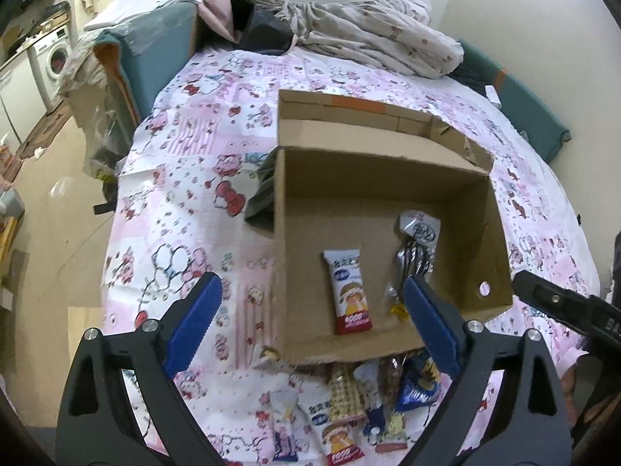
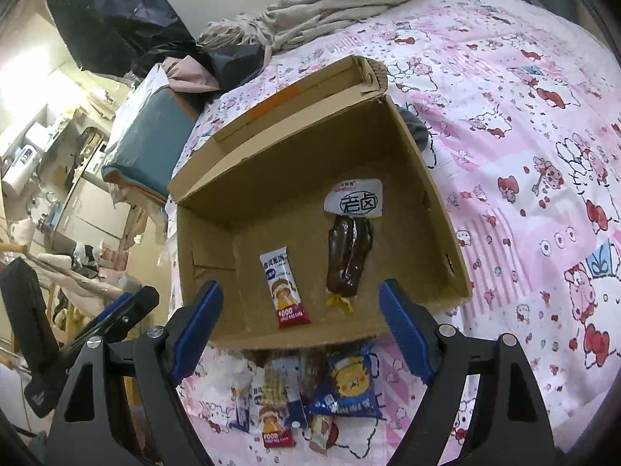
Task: Organize snacks
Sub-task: 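Withdraw both tools from the box back toward the snack pile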
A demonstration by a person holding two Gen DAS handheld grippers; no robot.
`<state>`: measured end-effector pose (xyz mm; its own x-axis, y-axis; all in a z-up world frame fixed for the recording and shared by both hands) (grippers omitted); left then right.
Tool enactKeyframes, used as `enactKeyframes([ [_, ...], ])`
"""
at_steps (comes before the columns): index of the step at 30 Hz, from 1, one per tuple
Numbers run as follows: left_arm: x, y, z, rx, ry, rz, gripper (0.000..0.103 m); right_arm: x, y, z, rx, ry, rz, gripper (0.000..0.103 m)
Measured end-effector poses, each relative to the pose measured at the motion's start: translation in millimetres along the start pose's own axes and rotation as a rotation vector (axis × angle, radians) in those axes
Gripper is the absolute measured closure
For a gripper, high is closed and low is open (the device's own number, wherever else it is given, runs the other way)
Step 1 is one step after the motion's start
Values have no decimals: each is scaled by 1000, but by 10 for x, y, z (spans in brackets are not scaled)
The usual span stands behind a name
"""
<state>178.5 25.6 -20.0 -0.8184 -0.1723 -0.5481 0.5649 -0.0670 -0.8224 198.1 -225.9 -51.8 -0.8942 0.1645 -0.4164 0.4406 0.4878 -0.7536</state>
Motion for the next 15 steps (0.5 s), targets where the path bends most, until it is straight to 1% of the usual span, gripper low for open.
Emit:
enactKeyframes([
  [1, 28, -17, -17, -2, -2, -6, 10, 41, -26, 0, -1, 2, -2, 15],
  [3, 82, -52, -42, -7, -5, -12, 10, 103, -56, 13, 4, 10, -4, 3],
  [4, 115, -70, -53, -11, -3, -15, 10, 136, -72, 19, 6, 15, -6, 2],
  [11, 336, -158, -175, -31, -19, -51, 10, 379, -215, -37, 11, -16, 0, 1],
  [15, 441, -217, -252, -39, -31, -51, 10, 484, -259, -36, 0, -16, -9, 1],
])
Point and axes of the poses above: each gripper's, at about its wrist camera, not at the fingertips, and y roughly the way its jaws point, z to its right, x to its underside, the point moved 1 cm from there along y, roughly the way its jaws point
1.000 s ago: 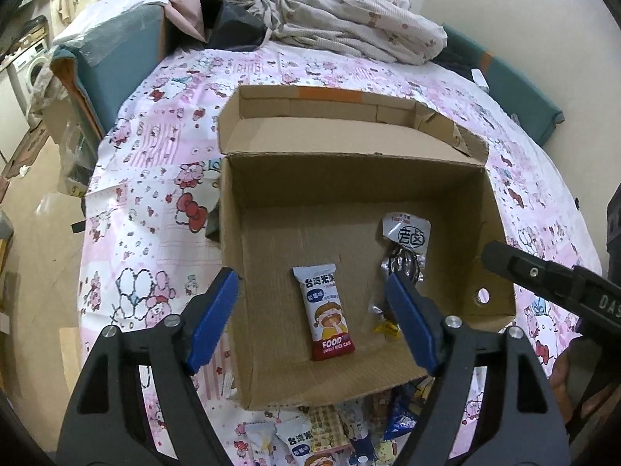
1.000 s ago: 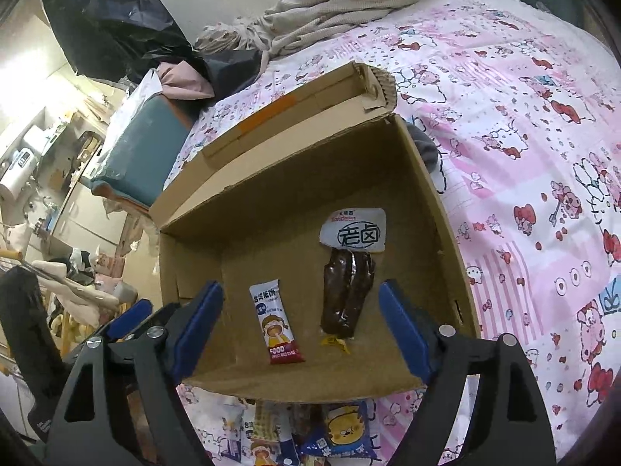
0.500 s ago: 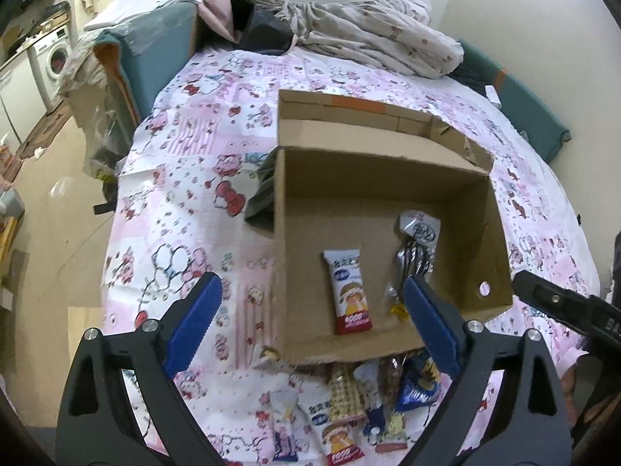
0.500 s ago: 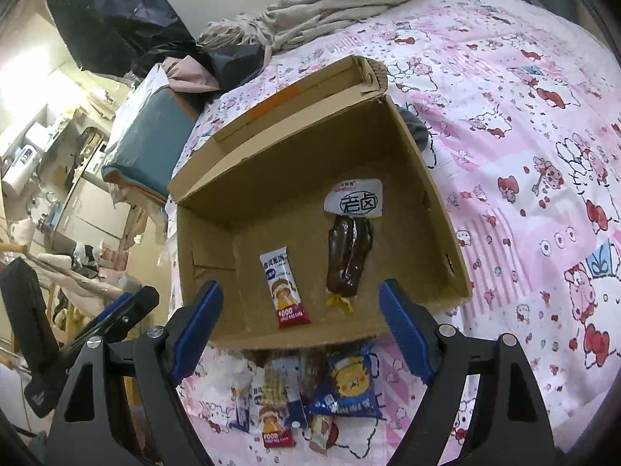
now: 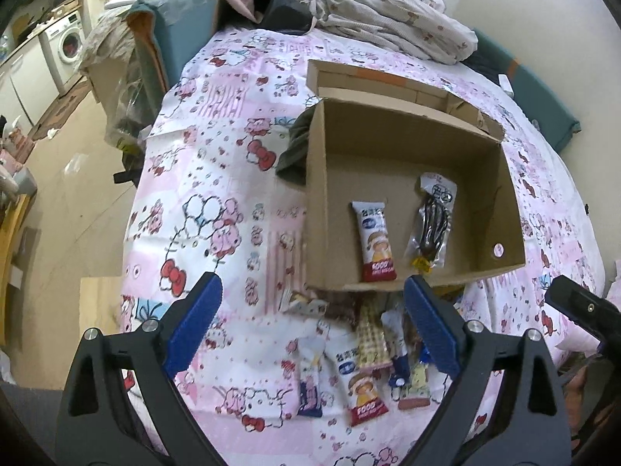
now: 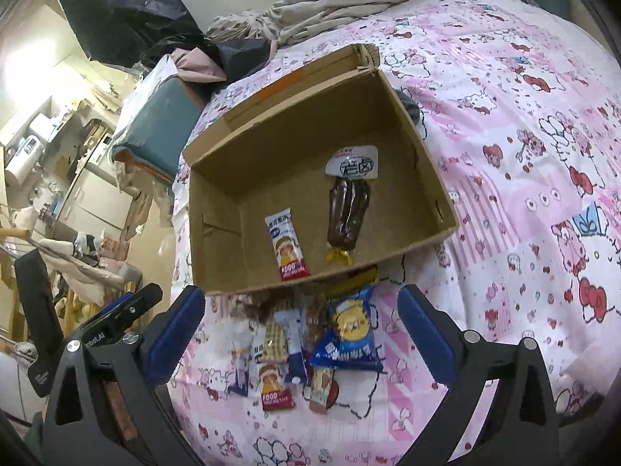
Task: Organize snacks
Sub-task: 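Withdraw both tools from the box back toward the snack pile, then grasp the blue-and-yellow chip bag with the right gripper while the left grasps a white bar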
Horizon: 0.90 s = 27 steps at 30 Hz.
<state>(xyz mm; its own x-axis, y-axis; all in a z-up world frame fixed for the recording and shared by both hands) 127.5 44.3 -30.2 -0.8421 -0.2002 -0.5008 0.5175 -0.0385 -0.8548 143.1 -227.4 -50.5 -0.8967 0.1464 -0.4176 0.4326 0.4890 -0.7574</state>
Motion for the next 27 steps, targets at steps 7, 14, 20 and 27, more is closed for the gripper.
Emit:
enactKeyframes([
  [7, 128, -27, -56, -31, -6, -10, 10, 114, -108, 41, -37, 34, -8, 1],
  [14, 122, 14, -36, -43, -11, -63, 10, 156, -197, 144, -64, 84, 8, 1],
  [20, 344, 415, -133, -71, -4, -217, 20, 202, -56, 153, -55, 63, -4, 1],
  [27, 671, 915, -11, -46, 20, -421, 50, 210, 192, 202, -41, 73, -89, 1],
])
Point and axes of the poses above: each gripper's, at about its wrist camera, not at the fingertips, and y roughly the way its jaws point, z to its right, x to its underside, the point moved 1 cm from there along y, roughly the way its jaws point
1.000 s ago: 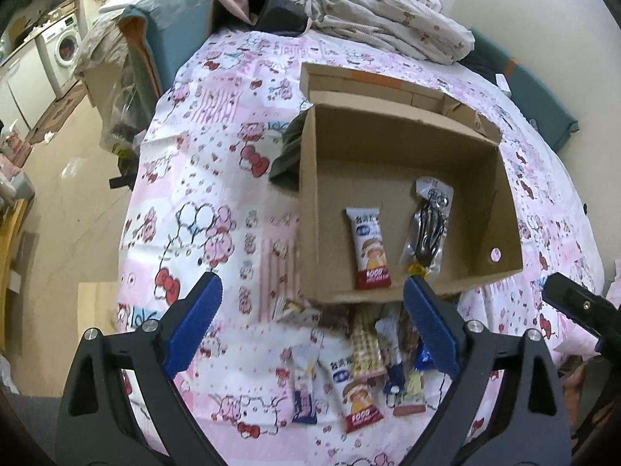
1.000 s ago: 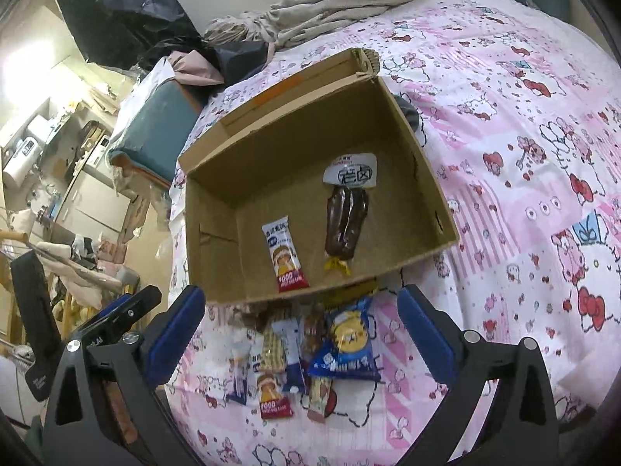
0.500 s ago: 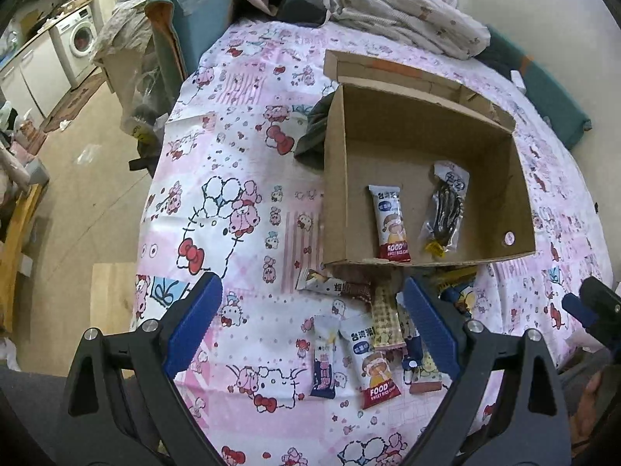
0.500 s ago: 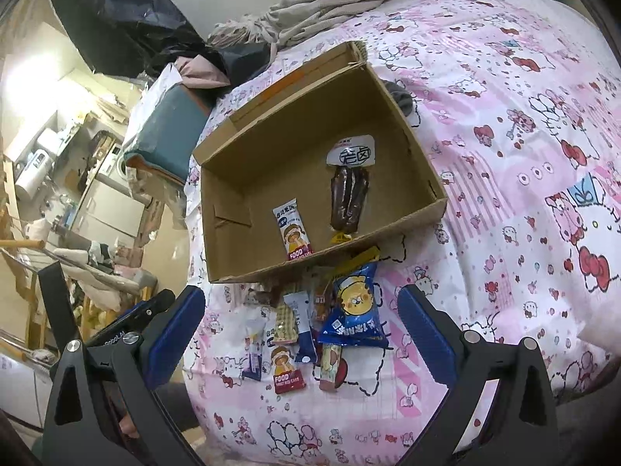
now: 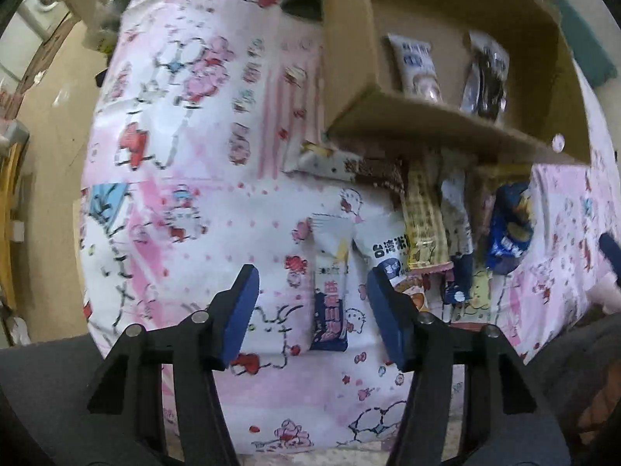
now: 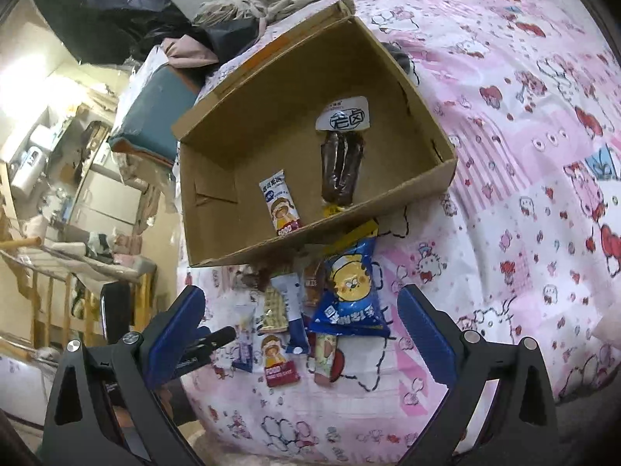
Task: Organize snacks
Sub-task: 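Grasp the blue-and-yellow chip bag with the right gripper while the left grasps a white bar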
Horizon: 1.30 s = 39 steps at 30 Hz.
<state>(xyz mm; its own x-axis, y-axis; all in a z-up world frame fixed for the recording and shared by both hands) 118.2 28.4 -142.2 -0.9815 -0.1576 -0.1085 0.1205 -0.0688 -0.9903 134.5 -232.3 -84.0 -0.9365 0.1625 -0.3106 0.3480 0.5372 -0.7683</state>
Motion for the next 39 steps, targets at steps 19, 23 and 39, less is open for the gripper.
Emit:
enactKeyframes([
  [19, 122, -218, -80, 36, -51, 32, 90, -4, 884, 259, 164, 27, -270, 33],
  [23, 87, -252, -98, 63, -63, 45, 90, 6, 1068, 163, 154, -22, -288, 36],
  [39, 29, -325, -16, 76, -49, 78, 90, 178, 537, 112, 141, -42, -204, 78],
])
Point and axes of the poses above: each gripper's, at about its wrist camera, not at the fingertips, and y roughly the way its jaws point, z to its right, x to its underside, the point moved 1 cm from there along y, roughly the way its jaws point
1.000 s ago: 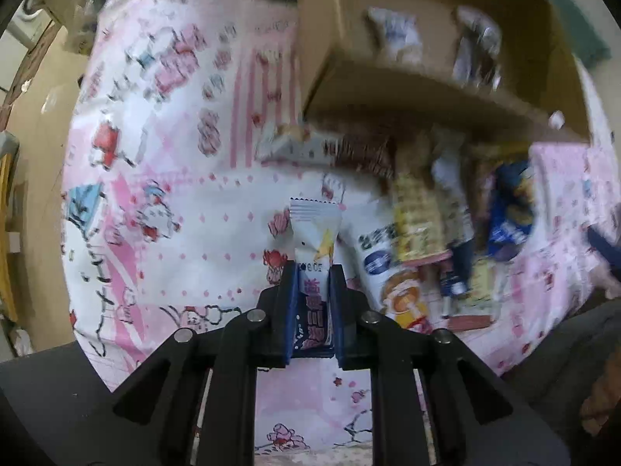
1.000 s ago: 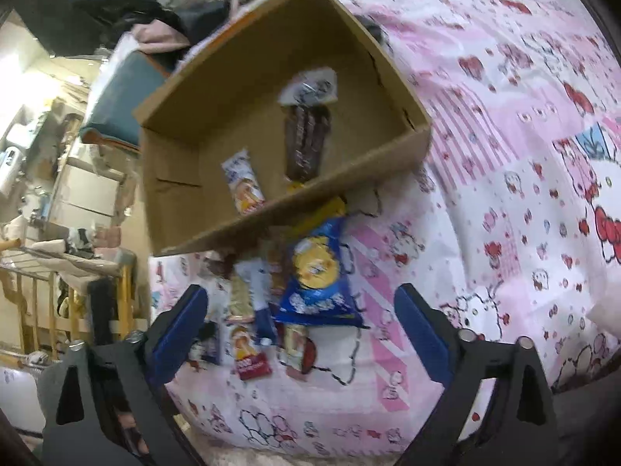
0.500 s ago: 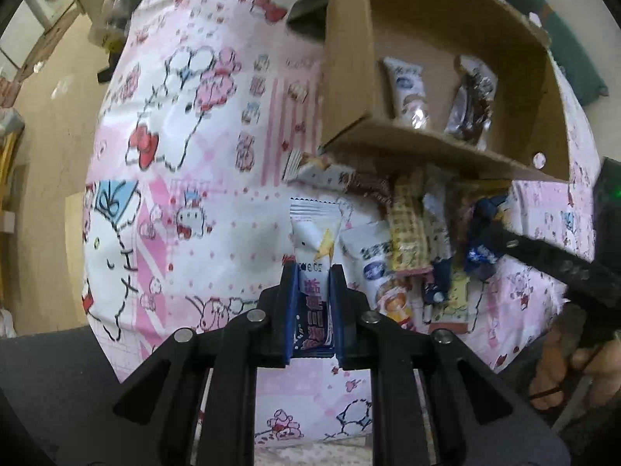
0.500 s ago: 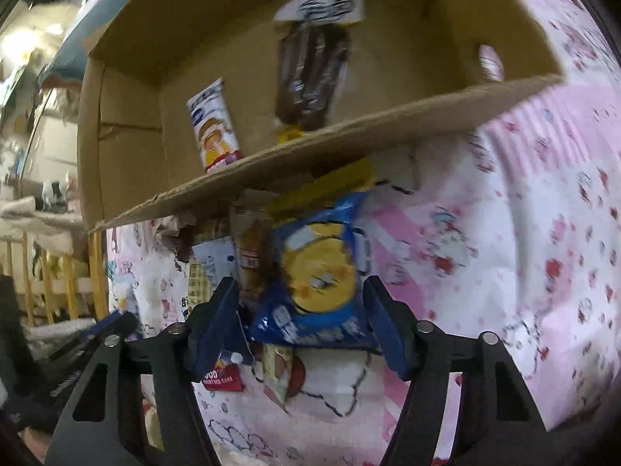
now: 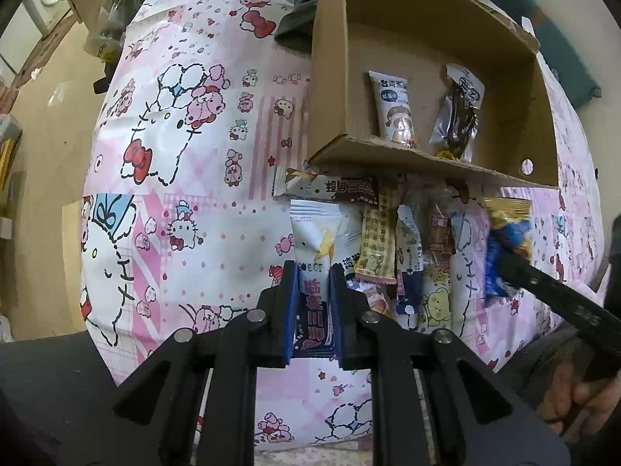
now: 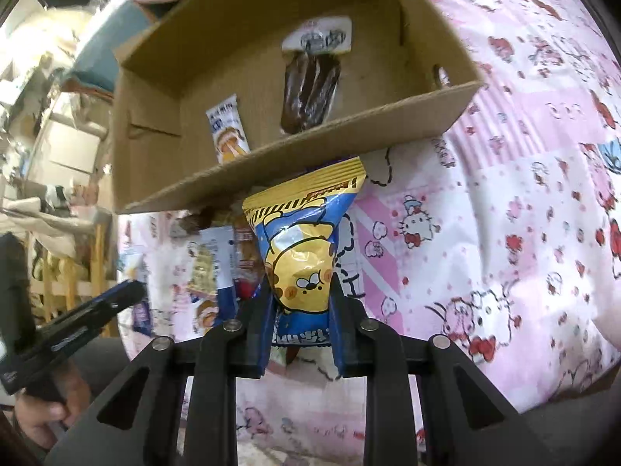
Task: Organize snacks
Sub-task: 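Grasp the blue-and-yellow chip bag with the right gripper while the left grasps a white bar, then lower the chip bag into the box and open the right gripper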
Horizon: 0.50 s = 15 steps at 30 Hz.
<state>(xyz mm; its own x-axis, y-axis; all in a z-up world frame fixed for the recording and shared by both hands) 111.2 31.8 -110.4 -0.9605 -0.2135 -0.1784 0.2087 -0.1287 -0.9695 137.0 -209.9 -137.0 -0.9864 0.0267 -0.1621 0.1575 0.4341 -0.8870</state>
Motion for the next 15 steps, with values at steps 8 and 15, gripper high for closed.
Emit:
enactKeyframes([
  [8, 22, -72, 51, -21, 31, 35, 90, 129, -280, -59, -79, -7, 71, 79],
  [15, -3, -302, 21, -32, 15, 123, 90, 217, -633, -181, -202, -46, 201, 79],
])
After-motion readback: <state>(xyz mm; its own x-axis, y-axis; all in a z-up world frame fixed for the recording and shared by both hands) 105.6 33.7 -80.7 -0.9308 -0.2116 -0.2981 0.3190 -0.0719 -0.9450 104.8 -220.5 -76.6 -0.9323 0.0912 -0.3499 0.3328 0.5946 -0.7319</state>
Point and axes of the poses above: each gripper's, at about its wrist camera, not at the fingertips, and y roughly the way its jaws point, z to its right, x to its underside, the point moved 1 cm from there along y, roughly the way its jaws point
